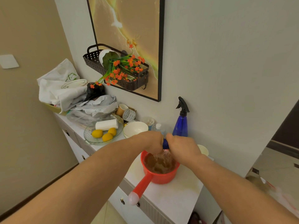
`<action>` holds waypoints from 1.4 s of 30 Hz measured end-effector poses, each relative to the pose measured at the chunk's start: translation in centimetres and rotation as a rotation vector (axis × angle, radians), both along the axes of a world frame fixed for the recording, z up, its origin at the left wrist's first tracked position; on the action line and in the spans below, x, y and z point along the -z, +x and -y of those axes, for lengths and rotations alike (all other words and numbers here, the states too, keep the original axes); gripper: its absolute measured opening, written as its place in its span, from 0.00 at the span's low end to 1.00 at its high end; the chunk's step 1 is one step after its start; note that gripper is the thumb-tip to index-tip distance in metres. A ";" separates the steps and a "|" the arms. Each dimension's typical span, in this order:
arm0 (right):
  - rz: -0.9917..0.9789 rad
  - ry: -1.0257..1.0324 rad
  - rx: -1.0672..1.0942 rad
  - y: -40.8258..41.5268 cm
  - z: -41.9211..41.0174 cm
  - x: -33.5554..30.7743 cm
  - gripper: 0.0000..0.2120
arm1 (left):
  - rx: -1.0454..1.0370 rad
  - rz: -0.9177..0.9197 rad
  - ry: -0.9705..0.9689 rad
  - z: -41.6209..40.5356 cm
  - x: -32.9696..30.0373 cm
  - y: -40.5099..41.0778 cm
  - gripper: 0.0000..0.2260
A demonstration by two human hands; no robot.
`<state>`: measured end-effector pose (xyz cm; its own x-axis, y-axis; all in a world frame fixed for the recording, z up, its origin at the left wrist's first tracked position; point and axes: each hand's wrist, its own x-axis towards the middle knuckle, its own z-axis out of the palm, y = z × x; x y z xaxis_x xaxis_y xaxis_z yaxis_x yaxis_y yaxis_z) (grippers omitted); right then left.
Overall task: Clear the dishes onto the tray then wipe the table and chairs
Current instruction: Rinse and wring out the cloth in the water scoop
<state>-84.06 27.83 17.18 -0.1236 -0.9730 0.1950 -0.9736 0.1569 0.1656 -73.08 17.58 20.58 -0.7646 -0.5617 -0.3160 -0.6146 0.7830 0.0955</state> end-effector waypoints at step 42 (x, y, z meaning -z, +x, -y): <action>2.207 -0.207 0.404 -0.7 -1.2 -2.1 0.10 | 0.329 -0.545 -0.475 -1.1 -2.4 3.7 0.39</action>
